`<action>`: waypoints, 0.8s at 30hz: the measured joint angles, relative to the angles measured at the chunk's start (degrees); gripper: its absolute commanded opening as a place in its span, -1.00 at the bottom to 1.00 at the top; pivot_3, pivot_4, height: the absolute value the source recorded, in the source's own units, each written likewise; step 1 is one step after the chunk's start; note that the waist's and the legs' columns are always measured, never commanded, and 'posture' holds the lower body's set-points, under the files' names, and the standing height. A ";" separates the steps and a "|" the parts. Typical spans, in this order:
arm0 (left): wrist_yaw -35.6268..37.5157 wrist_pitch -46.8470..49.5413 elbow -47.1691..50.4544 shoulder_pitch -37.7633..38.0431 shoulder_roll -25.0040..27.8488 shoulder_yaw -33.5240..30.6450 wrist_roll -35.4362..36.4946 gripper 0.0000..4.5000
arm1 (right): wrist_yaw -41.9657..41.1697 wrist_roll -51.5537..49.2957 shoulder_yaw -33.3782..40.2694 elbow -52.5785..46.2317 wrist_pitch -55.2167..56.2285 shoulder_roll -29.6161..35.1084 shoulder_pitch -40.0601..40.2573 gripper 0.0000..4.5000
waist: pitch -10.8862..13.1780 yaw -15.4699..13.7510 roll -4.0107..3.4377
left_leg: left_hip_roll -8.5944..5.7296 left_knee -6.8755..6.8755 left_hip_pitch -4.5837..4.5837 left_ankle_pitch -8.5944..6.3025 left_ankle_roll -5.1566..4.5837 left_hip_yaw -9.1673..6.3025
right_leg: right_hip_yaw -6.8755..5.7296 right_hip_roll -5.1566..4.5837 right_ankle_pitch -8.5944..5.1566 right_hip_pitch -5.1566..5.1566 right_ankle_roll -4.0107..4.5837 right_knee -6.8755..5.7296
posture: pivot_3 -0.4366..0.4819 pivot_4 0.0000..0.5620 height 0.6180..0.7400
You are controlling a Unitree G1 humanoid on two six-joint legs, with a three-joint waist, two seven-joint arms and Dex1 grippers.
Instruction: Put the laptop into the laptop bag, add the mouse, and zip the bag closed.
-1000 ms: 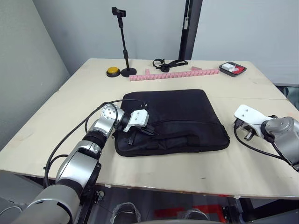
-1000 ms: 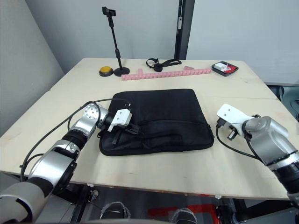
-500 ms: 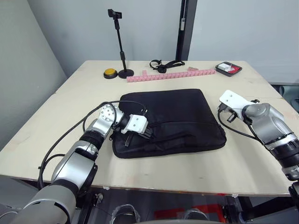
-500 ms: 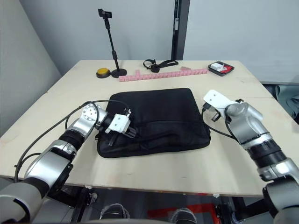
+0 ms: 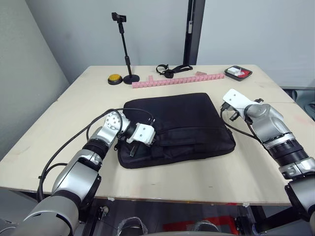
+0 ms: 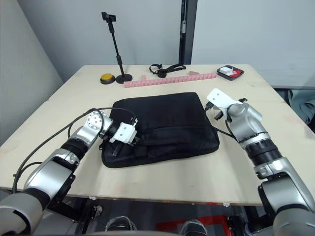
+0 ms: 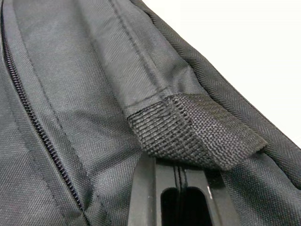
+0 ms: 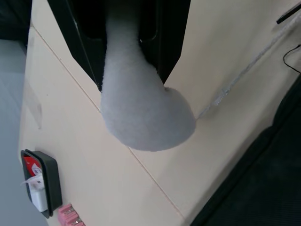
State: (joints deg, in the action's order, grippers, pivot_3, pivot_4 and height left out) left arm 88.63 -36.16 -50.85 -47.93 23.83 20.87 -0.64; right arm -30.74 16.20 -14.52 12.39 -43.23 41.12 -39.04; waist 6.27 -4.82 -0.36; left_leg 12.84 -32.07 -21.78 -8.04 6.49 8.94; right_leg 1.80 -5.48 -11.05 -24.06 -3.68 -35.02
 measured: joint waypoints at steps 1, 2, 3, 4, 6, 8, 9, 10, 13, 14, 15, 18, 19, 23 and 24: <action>0.00 0.01 0.12 0.07 0.00 0.00 0.00 -1.00 | -0.30 -0.02 0.00 -0.24 -0.26 0.04 0.59 -1.00 | 0.00 -0.03 0.00 | 0.00 0.02 0.00 0.00 0.00 0.00 | 0.00 0.00 0.00 0.00 0.00 0.02 | -0.05 -0.47 0.88; 0.00 0.04 0.26 0.14 0.00 0.00 0.00 -1.00 | -0.82 -0.06 0.02 -0.78 -0.63 0.19 1.52 -1.00 | 0.00 -0.06 0.01 | 0.00 0.05 0.00 0.00 0.00 0.02 | 0.00 0.00 0.00 0.00 0.00 0.04 | -0.05 -0.47 0.88; 0.00 0.09 0.32 0.20 0.02 -0.01 0.00 -1.00 | -1.36 -0.18 0.06 -1.19 -1.07 0.26 2.30 -1.00 | 0.01 -0.12 0.02 | 0.00 0.06 0.01 0.00 0.00 0.03 | 0.01 0.00 -0.01 -0.01 -0.01 0.04 | -0.05 -0.47 0.88; 0.00 0.21 0.38 0.21 0.02 -0.01 0.00 -1.00 | -2.01 -0.47 0.19 -1.72 -1.52 0.41 3.00 -1.00 | 0.01 -0.21 0.01 | 0.00 0.08 0.01 0.00 0.00 0.04 | 0.01 0.00 -0.01 -0.01 -0.02 0.05 | -0.05 -0.47 0.88; -0.01 0.76 0.43 0.23 0.03 -0.02 0.05 -1.00 | -2.69 -1.26 0.63 -2.00 -2.17 0.43 3.64 -1.00 | 0.01 -0.26 0.01 | 0.00 0.09 0.03 0.00 0.00 0.04 | 0.02 0.00 -0.01 -0.01 -0.02 0.04 | -0.05 -0.47 0.88; -0.02 1.89 0.61 0.24 0.02 -0.02 0.36 -1.00 | -2.96 -2.30 2.22 -2.08 -3.30 0.41 3.99 -0.55 | 0.02 -0.30 0.03 | 0.00 0.12 0.03 0.00 0.00 0.05 | 0.02 0.00 -0.02 -0.02 -0.03 0.04 | -0.05 -0.47 0.88; -0.01 2.20 0.66 0.25 0.02 -0.02 0.45 -1.00 | -3.18 -2.76 2.89 -2.13 -3.62 0.41 4.06 -0.45 | 0.02 -0.32 0.03 | 0.00 0.13 0.03 0.00 0.00 0.05 | 0.02 0.00 -0.02 -0.03 -0.04 0.04 | -0.05 -0.47 0.88; 0.01 2.58 0.78 0.28 0.02 -0.03 0.51 -1.00 | -3.86 -3.42 3.43 -2.38 -3.82 0.49 4.30 -0.30 | 0.02 -0.34 0.03 | 0.01 0.14 0.04 0.00 0.01 0.05 | 0.02 0.00 -0.03 -0.02 -0.05 0.04 | -0.05 -0.47 0.88; 0.28 3.99 1.21 0.38 0.03 -0.18 0.99 -1.00 | -5.87 -5.55 3.63 -4.15 -4.99 0.09 5.19 0.18 | 0.03 -0.36 0.03 | 0.01 0.18 0.03 0.00 0.01 0.06 | 0.02 0.01 -0.04 -0.06 -0.06 0.04 | -0.05 -0.47 0.88; 0.42 5.05 1.66 0.47 0.02 -0.43 1.20 -1.00 | -6.25 -6.17 3.90 -4.28 -5.34 -0.38 5.19 0.31 | 0.03 -0.37 0.02 | 0.01 0.18 0.00 0.00 0.01 0.06 | 0.01 0.00 -0.04 -0.08 -0.06 0.04 | -0.05 -0.47 0.88; 0.55 6.31 2.12 0.66 0.01 -0.78 1.78 -1.00 | -6.57 -7.00 4.27 -4.52 -5.64 -0.47 5.19 0.46 | 0.05 -0.40 -0.02 | 0.01 0.18 -0.07 0.00 0.01 0.08 | 0.02 0.00 -0.03 -0.18 -0.05 0.02 | -0.05 -0.47 0.88; 0.80 10.55 4.43 1.95 0.00 -2.45 4.07 -1.00 | -7.82 -9.08 6.43 -5.21 -6.78 0.40 5.19 0.92 | 0.21 -0.52 0.02 | 0.06 0.18 -0.21 0.00 0.02 0.09 | -0.01 0.02 0.00 -0.39 -0.01 0.00 | -0.05 -0.47 0.88; 0.97 13.01 5.63 2.45 0.05 -2.98 5.11 -1.00 | -8.99 -10.31 7.65 -6.35 -7.53 1.26 5.19 0.96 | 0.28 -0.58 0.00 | 0.06 0.17 -0.24 0.01 0.02 0.12 | 0.00 0.03 0.00 -0.44 0.00 0.01 | -0.05 -0.47 0.88; 1.09 24.22 11.19 3.95 1.27 -5.70 9.66 -1.00 | -13.73 -15.48 13.00 -9.55 -9.99 6.39 5.30 0.96 | 0.92 -0.67 0.02 | 0.17 0.15 -0.62 0.04 0.07 0.24 | 0.02 0.12 0.01 -0.83 0.01 0.00 | -0.05 -0.47 0.88; 0.95 26.84 12.98 4.26 2.12 -6.57 10.49 -1.00 | -15.08 -17.07 14.60 -10.04 -10.49 7.81 5.45 0.96 | 1.23 -0.68 0.00 | 0.24 0.14 -0.73 0.05 0.11 0.25 | 0.01 0.18 0.01 -0.93 0.02 0.02 | -0.05 -0.47 0.88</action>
State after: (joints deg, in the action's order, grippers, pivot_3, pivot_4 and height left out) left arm 89.58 -9.32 -37.87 -43.67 25.94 14.30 9.85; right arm -45.82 -0.87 0.08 2.36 -53.72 48.93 -33.59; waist 7.50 -5.50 -0.36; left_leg 13.07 -31.92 -22.51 -8.00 6.59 9.18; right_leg 1.81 -5.30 -11.04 -24.99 -3.65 -35.01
